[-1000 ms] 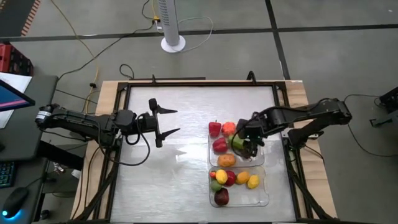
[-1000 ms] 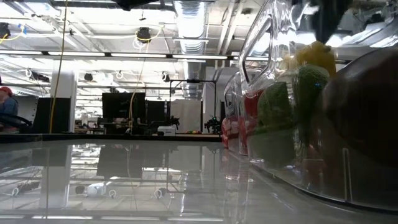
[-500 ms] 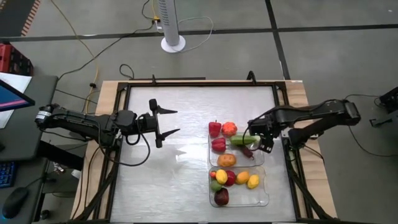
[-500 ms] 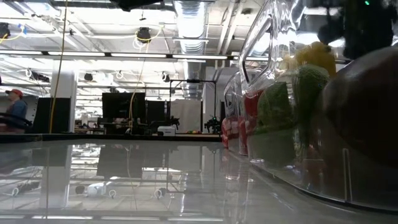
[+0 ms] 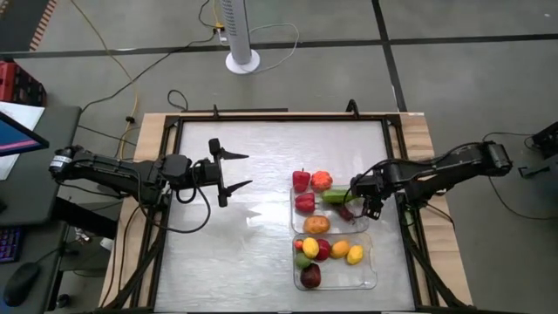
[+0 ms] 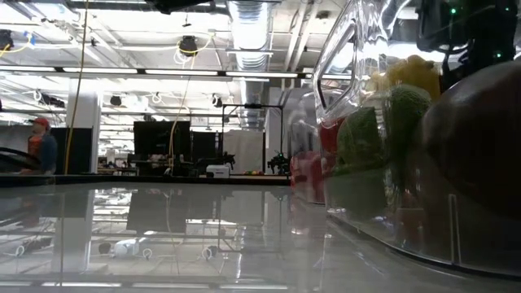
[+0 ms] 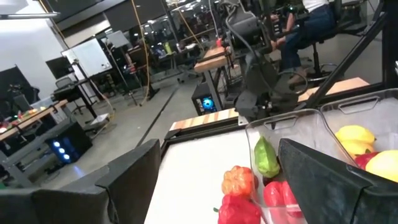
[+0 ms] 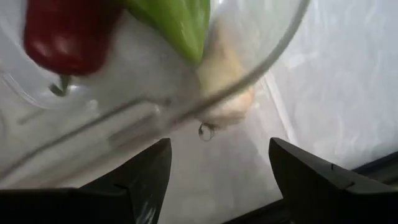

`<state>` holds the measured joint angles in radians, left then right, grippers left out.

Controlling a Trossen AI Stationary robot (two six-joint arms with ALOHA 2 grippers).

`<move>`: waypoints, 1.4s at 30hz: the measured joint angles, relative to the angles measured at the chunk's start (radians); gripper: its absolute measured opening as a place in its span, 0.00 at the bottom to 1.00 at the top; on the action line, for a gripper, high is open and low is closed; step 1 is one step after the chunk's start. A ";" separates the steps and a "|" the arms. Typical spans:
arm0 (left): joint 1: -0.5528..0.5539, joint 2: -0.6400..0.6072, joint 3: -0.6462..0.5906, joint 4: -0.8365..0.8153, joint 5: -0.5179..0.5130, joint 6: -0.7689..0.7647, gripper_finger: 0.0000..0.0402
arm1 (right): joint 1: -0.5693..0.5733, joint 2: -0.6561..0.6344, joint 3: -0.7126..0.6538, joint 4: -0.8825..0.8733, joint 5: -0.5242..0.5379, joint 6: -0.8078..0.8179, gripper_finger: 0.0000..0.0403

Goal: Sort produce into baskets
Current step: Put the garlic into the top transparent bin

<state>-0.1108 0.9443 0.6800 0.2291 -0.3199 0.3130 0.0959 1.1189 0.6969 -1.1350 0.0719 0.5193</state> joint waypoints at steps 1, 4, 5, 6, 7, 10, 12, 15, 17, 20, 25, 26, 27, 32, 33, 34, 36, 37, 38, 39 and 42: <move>0.000 0.000 0.000 -0.002 0.000 0.000 0.78 | 0.008 0.000 -0.011 0.011 0.006 0.001 0.73; 0.000 0.000 0.000 -0.008 -0.001 0.000 0.78 | 0.025 0.001 -0.029 0.023 0.022 0.005 0.73; 0.000 0.000 0.000 -0.009 -0.001 0.000 0.78 | 0.030 0.000 -0.034 0.035 0.031 0.007 0.73; 0.000 0.000 0.000 -0.009 -0.001 0.001 0.78 | 0.033 -0.003 -0.041 0.053 0.034 0.006 0.73; 0.000 0.000 0.000 -0.010 -0.001 0.001 0.78 | 0.039 -0.004 -0.049 0.072 0.034 0.005 0.73; 0.000 0.000 0.000 -0.010 -0.002 0.002 0.78 | 0.050 -0.005 -0.078 0.160 0.046 -0.002 0.73; 0.000 0.000 0.000 -0.010 -0.002 0.003 0.78 | 0.050 -0.003 -0.079 0.187 0.047 0.001 0.73; 0.000 0.000 0.000 -0.010 -0.002 0.003 0.78 | 0.059 -0.001 -0.084 0.177 0.067 0.016 0.73; 0.000 0.000 0.000 -0.010 -0.002 0.003 0.78 | 0.064 0.003 -0.087 0.155 0.081 0.030 0.73; 0.000 0.000 0.000 -0.011 -0.002 0.003 0.78 | 0.076 0.008 -0.083 0.154 0.108 0.043 0.73; 0.000 0.000 0.000 -0.015 -0.002 0.003 0.78 | 0.096 0.016 -0.084 0.202 0.104 0.073 0.73; 0.000 0.000 0.000 -0.014 -0.002 0.003 0.78 | 0.101 0.016 -0.084 0.201 0.101 0.088 0.73; 0.000 0.000 0.000 -0.014 -0.002 0.002 0.78 | 0.105 0.015 -0.084 0.200 0.101 0.104 0.73; 0.000 0.000 0.000 -0.014 -0.002 0.002 0.78 | 0.139 0.012 -0.083 0.204 0.087 0.169 0.73; 0.000 0.000 0.000 -0.014 -0.002 0.001 0.78 | 0.148 0.012 -0.083 0.207 0.088 0.185 0.73; 0.000 0.000 0.000 -0.015 -0.002 0.001 0.78 | 0.155 0.012 -0.083 0.214 0.089 0.201 0.73; 0.000 0.000 0.000 -0.015 -0.002 0.001 0.78 | 0.171 0.014 -0.083 0.227 0.104 0.229 0.74; 0.000 0.000 0.000 -0.014 -0.002 0.001 0.78 | 0.179 0.015 -0.083 0.234 0.110 0.238 0.74; 0.000 0.000 0.000 -0.015 -0.002 0.001 0.78 | 0.182 0.015 -0.083 0.239 0.110 0.240 0.75; 0.000 0.000 0.000 -0.015 -0.002 0.001 0.78 | 0.184 0.015 -0.083 0.245 0.115 0.240 0.76; 0.000 0.000 0.000 -0.015 -0.002 -0.003 0.78 | 0.183 0.015 -0.083 0.252 0.150 0.239 0.82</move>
<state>-0.1108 0.9443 0.6800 0.2143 -0.3214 0.3103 0.2788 1.1343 0.6141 -0.8825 0.2224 0.7582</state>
